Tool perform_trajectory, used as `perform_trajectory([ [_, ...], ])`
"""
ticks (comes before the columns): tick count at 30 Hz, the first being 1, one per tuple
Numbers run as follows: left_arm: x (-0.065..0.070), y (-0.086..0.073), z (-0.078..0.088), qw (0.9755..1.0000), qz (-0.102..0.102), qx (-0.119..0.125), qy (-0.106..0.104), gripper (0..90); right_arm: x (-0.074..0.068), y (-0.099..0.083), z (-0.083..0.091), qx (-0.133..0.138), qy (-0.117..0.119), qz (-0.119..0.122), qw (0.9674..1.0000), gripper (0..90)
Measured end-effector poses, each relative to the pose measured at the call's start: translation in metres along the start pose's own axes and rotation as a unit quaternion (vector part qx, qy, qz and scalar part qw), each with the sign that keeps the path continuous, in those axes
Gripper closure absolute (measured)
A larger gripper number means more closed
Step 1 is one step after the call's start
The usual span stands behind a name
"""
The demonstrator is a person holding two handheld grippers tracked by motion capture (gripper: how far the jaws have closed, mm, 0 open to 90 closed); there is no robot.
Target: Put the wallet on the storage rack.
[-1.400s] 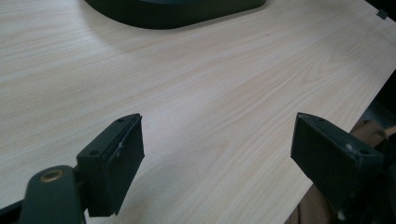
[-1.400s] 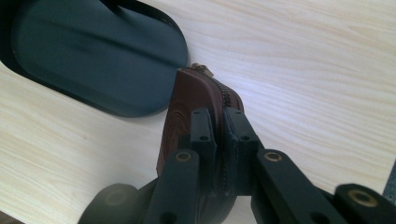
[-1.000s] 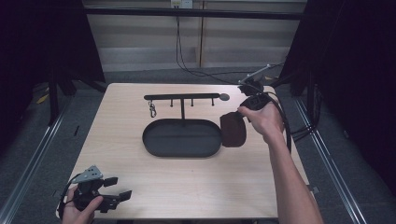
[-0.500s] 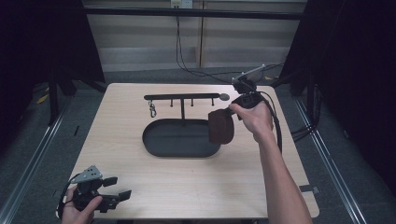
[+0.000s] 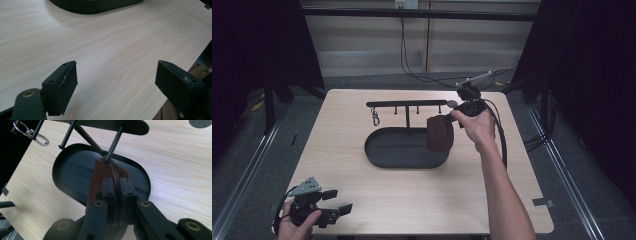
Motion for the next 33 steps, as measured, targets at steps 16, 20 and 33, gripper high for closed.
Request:
perform_trajectory([
  [16,0.0,0.0,0.0,1.0,-0.001,-0.004,0.0,18.0,0.009,-0.01,-0.027,0.01,0.011,-0.026,0.9995,84.5],
  [20,0.0,-0.001,0.0,1.0,-0.001,-0.002,0.0,18.0,0.012,-0.014,-0.035,0.016,0.018,-0.034,0.9991,84.5],
  [33,0.0,-0.001,0.0,1.0,-0.003,-0.003,0.001,18.0,0.019,-0.028,-0.064,0.013,0.031,-0.053,0.998,84.5],
])
Point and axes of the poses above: each handheld gripper's, and its own axes: z roughly backward along the jaws, y roughly out of its top, x roughly to its right, the point moved 3 cm from there along -z, roughly forward along the jaws, and after that the axes turned 8 degrees about x, right-handed, at the moved point
